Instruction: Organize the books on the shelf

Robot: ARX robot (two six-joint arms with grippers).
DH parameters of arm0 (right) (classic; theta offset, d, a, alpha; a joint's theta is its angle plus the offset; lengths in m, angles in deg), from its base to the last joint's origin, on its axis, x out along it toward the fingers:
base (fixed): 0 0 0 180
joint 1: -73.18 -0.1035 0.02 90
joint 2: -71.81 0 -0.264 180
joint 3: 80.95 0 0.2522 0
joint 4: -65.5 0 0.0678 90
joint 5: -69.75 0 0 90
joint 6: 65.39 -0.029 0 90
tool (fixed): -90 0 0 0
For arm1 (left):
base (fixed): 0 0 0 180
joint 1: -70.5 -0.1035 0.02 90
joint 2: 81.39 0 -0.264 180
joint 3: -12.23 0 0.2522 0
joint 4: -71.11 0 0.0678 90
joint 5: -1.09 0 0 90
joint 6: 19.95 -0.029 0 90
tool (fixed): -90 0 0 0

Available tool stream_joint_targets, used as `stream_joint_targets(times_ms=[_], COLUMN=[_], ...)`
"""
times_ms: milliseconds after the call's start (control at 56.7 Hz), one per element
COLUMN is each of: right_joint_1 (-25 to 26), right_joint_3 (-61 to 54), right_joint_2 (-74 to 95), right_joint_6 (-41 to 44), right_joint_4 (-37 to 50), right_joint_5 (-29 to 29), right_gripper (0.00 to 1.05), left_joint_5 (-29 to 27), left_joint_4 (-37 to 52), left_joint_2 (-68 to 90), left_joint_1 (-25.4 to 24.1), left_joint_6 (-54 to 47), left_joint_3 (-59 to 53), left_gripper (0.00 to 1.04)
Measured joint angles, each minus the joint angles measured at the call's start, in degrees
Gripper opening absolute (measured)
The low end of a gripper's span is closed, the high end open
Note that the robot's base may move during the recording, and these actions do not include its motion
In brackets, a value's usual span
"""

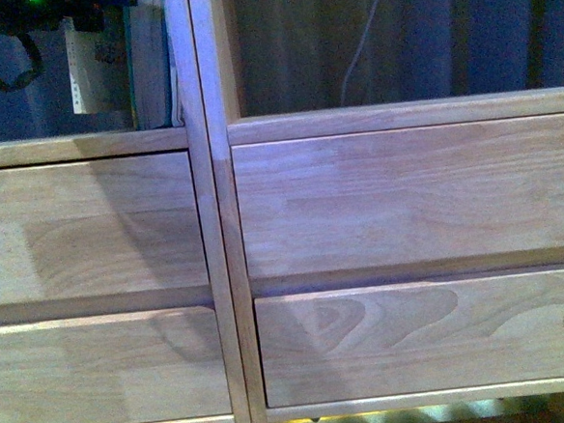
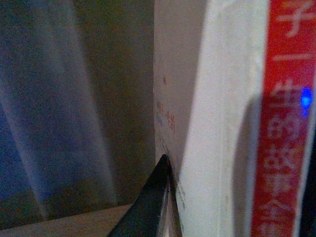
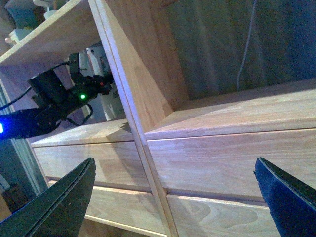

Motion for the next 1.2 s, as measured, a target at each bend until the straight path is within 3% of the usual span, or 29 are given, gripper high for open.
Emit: stream_joint_targets(times_ms=[388, 917, 1199], right_joint_1=[-0.5, -5.7, -7.8], right_joint_3=[-2.2, -3.0, -3.0], right_joint_2=[1.7, 0.3, -2.1], right_joint_6=[-1.4, -0.9, -0.9], right_joint_4=[2.1, 1.1, -0.7], right_joint_5=[0.5, 2.1, 2.7], right_gripper=[0.98, 0.98, 0.98], left_joint_5=[2.8, 8.2, 12.5], left_joint_4=[2.9, 4.0, 6.5], left_joint_2=[2.9, -4.1, -17.7], left_joint_1=[-1.2, -1.0, 0.4], left_joint_6=[-2.2, -0.3, 5.4], left_joint_3=[-0.1, -15.0, -30.3], left_gripper=[0.17, 0.97, 0.98])
